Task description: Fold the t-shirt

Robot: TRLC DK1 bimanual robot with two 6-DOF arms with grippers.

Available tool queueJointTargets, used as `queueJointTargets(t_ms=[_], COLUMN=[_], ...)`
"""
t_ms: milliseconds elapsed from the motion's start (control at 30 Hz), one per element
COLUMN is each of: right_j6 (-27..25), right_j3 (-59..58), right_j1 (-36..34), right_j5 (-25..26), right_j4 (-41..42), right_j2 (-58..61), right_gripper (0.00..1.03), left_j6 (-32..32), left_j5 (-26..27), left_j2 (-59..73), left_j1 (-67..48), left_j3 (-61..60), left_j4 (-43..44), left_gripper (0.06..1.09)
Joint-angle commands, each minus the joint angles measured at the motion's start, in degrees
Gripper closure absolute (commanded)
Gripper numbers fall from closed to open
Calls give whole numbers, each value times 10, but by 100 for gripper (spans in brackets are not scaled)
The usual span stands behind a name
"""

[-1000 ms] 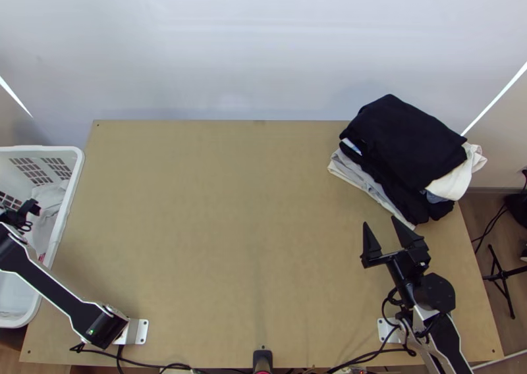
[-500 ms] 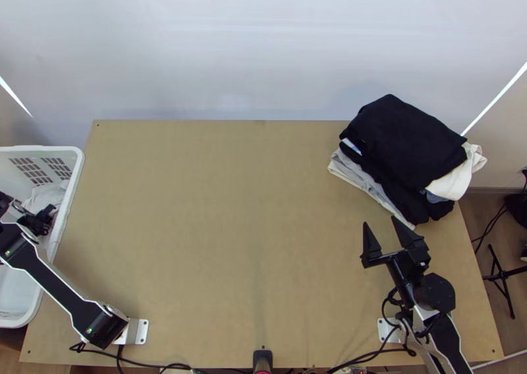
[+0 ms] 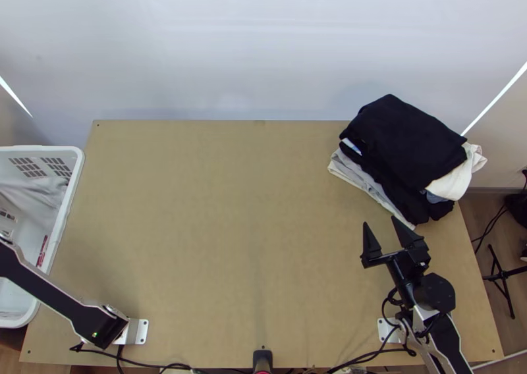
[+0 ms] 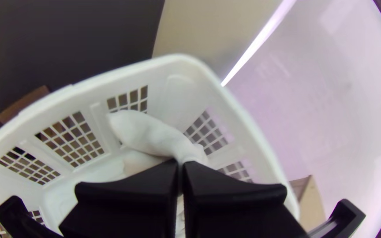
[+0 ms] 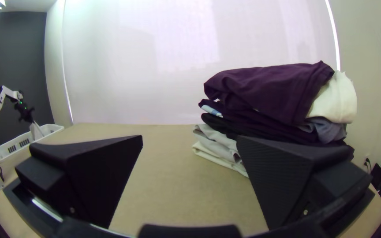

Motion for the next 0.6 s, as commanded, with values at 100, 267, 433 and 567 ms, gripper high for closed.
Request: queueJointTargets(t_ms=[100, 267, 433, 567], right_j6=[0, 0, 0, 1], right_j3=[0, 0, 0, 0], right_j1=[0, 0, 0, 0], right_j5=[1, 1, 1, 0], right_j4=[0, 0, 0, 0], right_j2=[0, 0, 0, 0], right_gripper=[4, 4, 4, 4], left_j6=[-7, -7, -6, 8], left_j5=[68, 70, 68, 35], left_j2=[-248, -347, -460, -549], left_j1=[-64, -143, -263, -407], left_j3=[-19, -47, -125, -241], left_j4=[-76, -105, -104, -93], left_gripper=[105, 105, 105, 105])
